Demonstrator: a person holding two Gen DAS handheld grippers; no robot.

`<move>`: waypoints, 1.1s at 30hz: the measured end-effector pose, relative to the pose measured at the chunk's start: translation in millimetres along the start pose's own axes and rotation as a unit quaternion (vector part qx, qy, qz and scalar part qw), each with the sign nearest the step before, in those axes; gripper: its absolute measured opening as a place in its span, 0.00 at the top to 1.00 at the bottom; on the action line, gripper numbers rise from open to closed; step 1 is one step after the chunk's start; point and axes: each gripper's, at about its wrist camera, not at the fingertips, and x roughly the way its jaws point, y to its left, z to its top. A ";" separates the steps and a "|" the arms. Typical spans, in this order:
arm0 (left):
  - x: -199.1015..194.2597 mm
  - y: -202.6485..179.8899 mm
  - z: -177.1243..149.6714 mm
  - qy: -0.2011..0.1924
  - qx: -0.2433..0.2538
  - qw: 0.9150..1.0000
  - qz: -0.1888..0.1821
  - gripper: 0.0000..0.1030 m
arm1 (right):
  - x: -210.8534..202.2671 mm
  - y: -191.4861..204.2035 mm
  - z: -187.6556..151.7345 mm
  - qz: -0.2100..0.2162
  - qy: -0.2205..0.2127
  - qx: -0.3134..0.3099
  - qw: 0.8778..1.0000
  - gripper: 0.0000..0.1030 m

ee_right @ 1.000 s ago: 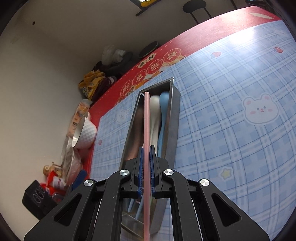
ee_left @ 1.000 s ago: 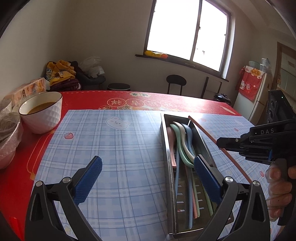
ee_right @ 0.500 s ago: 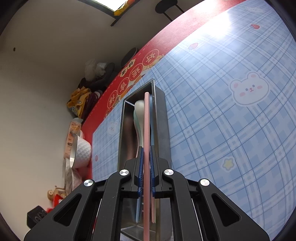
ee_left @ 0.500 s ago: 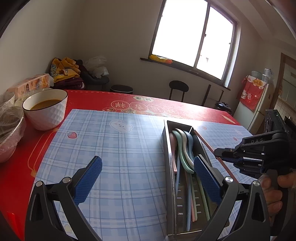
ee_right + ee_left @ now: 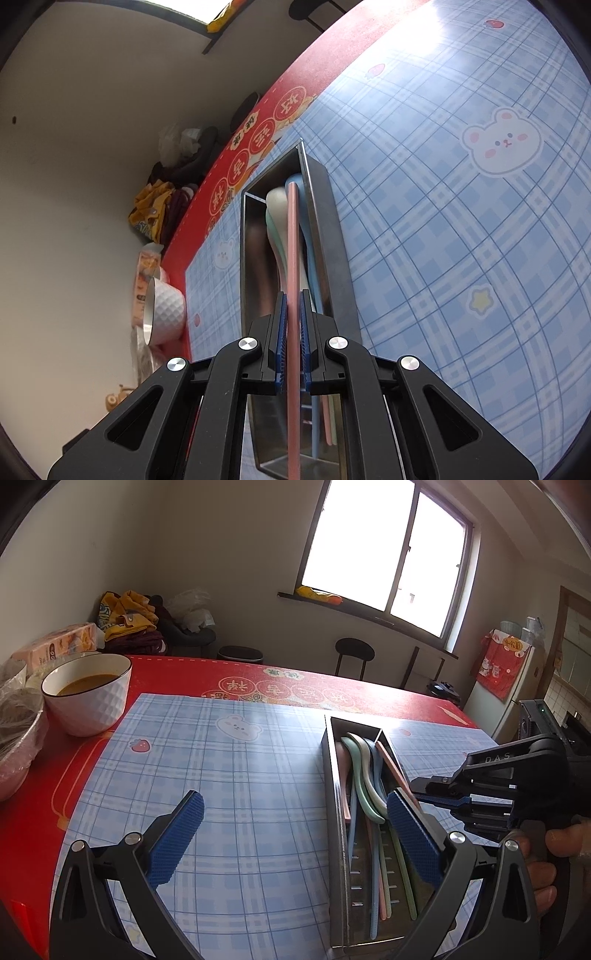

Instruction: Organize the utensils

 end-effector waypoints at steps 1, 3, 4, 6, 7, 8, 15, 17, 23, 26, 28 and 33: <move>0.0 0.1 0.0 0.000 -0.001 1.000 0.000 0.06 | 0.7 -0.1 -0.4 0.000 0.001 -0.001 1.000 0.93; 0.3 0.3 0.4 0.000 -0.001 1.000 -0.001 0.06 | 1.4 0.0 -0.8 0.000 0.001 -0.001 1.000 0.93; 0.4 0.6 0.4 0.000 -0.001 1.000 -0.002 0.06 | 0.3 0.0 -1.3 0.000 0.001 -0.001 1.000 0.93; 0.9 0.7 0.5 0.001 -0.001 1.000 -0.002 0.06 | -0.7 0.1 -0.9 0.002 0.000 -0.003 1.000 0.93; 1.2 0.9 0.5 0.001 -0.001 1.000 -0.002 0.06 | -1.7 0.7 -0.6 0.001 -0.002 -0.006 1.000 0.92; 1.0 0.9 0.5 0.001 -0.001 1.000 -0.002 0.06 | -3.4 1.8 0.0 -0.001 -0.005 -0.012 1.000 0.92; 2.2 0.1 0.5 0.003 0.000 1.000 -0.001 0.06 | -26.0 19.3 3.4 -0.036 -0.050 -0.141 0.988 0.92; 3.5 -0.4 -0.3 0.005 0.004 1.000 0.002 0.06 | -33.3 22.9 3.1 -0.050 -0.064 -0.179 0.980 0.92; 1.9 -5.4 -1.1 -0.001 0.022 0.999 0.024 0.06 | -59.1 28.8 -1.8 -0.086 -0.110 -0.280 0.950 0.92; -0.9 -7.5 -0.2 -0.008 0.026 0.999 0.027 0.06 | -75.8 28.2 -4.4 -0.094 -0.131 -0.313 0.936 0.92; -3.7 -9.6 1.1 -0.017 0.030 0.999 0.031 0.06 | -87.3 26.1 -5.4 -0.099 -0.142 -0.327 0.929 0.92; -13.4 -16.7 8.4 -0.033 0.035 0.998 0.048 0.06 | -112.3 17.6 -2.4 -0.095 -0.154 -0.338 0.924 0.92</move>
